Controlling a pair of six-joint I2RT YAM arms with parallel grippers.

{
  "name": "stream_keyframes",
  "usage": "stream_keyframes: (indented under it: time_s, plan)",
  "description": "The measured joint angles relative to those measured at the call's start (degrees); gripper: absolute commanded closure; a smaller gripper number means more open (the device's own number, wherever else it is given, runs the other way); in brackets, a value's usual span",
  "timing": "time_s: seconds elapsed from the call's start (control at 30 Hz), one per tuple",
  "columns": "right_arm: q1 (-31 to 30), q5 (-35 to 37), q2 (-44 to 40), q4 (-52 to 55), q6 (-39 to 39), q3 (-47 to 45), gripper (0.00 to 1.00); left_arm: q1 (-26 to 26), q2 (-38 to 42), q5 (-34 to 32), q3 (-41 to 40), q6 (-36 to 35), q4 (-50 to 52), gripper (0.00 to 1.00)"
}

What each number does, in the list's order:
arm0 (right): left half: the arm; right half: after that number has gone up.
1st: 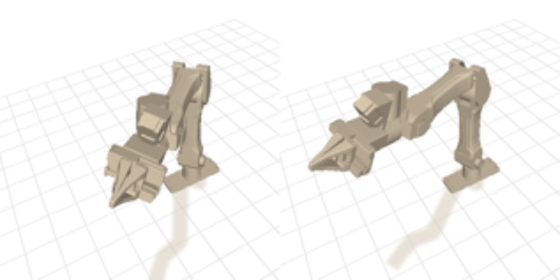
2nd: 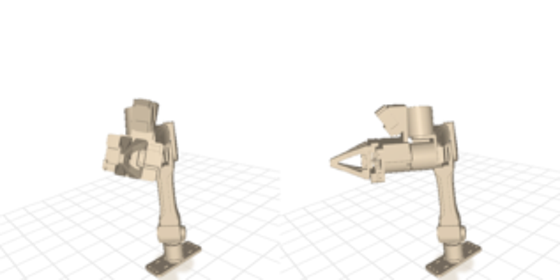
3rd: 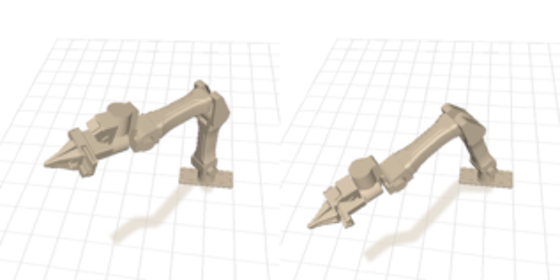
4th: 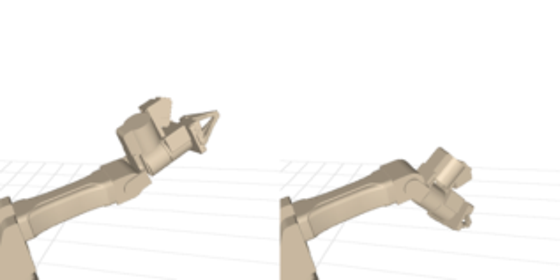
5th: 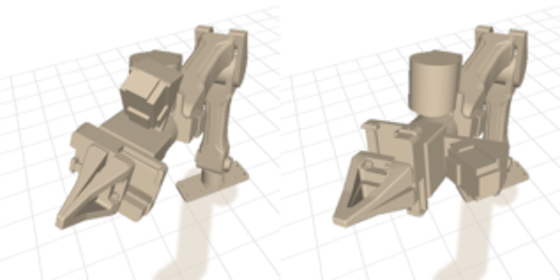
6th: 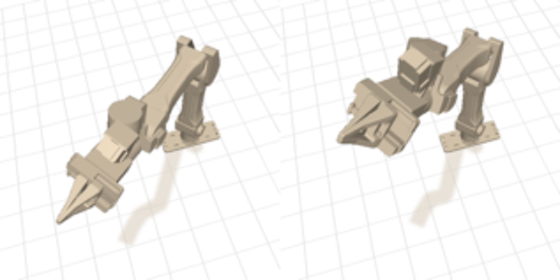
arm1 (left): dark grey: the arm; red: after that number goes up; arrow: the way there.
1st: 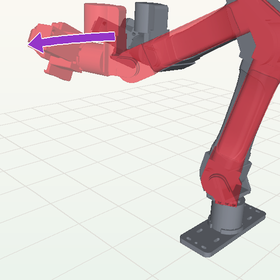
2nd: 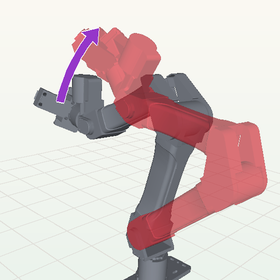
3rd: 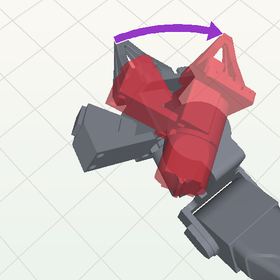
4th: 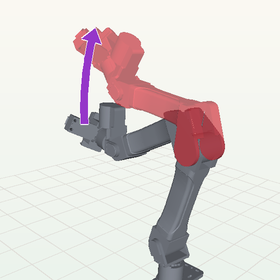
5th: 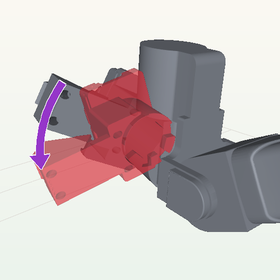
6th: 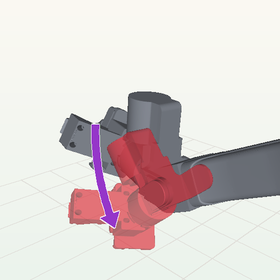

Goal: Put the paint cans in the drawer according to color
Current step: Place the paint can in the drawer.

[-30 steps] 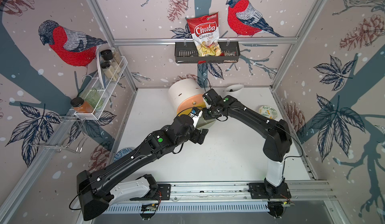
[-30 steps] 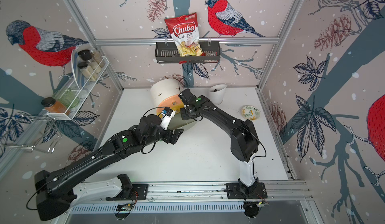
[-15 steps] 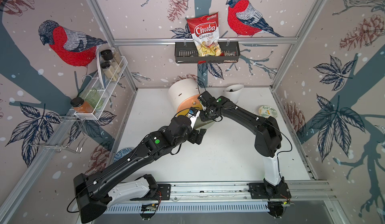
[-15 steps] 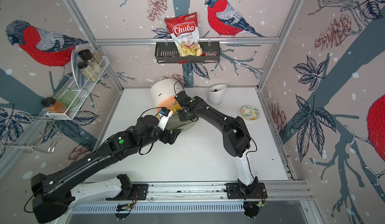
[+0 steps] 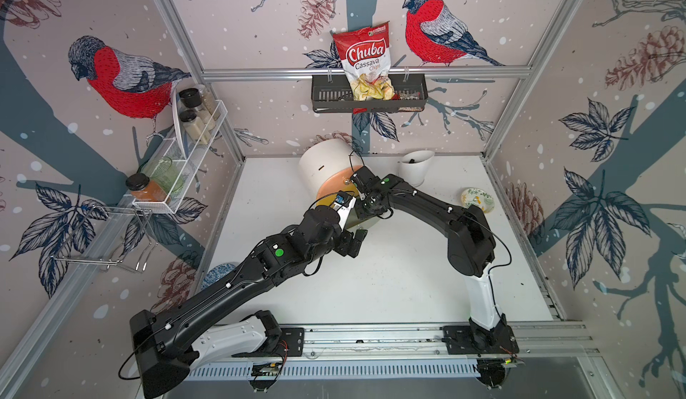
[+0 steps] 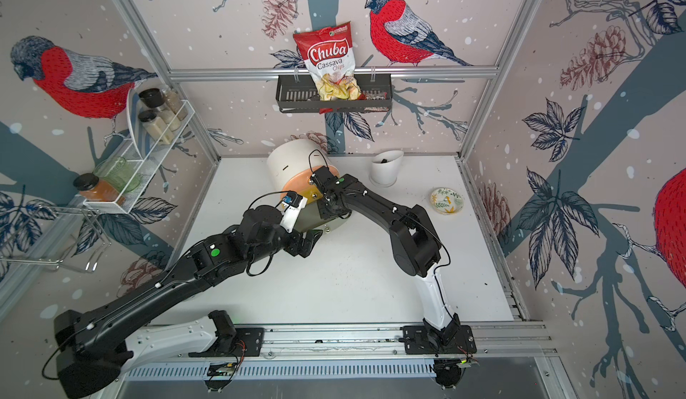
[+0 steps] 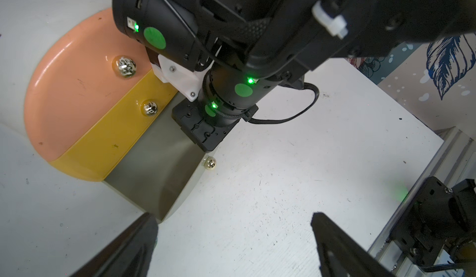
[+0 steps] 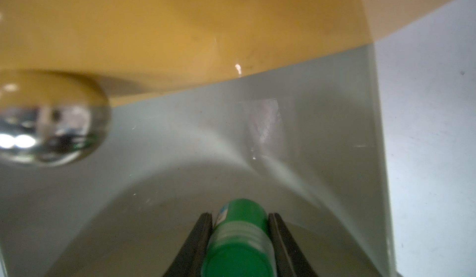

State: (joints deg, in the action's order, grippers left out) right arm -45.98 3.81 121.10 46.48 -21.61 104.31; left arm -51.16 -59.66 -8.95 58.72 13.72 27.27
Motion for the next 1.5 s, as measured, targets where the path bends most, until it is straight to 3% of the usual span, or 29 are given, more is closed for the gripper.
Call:
stream_keyframes:
  time_s: [0.3, 0.7, 1.0, 1.5]
  plan:
    - [0.0, -0.2, 1.1, -2.1, -1.9, -1.3, 0.64, 0.0, 0.0, 0.4, -0.2, 0.1, 0.0, 0.04]
    - [0.0, -0.2, 2.1, -3.7, -3.7, -1.2, 0.53, 0.0, 0.0, 1.3, -0.6, 0.9, 0.0, 0.04]
    - [0.0, -0.2, 2.0, -2.6, -3.8, 0.0, 0.52, 0.0, 0.0, 1.4, -1.1, 1.0, 0.0, 0.04]
    - [-0.5, 0.0, -6.4, -0.1, -3.8, 0.6, 0.52, 0.2, 1.5, -1.6, -4.8, 5.5, 0.0, 0.03]
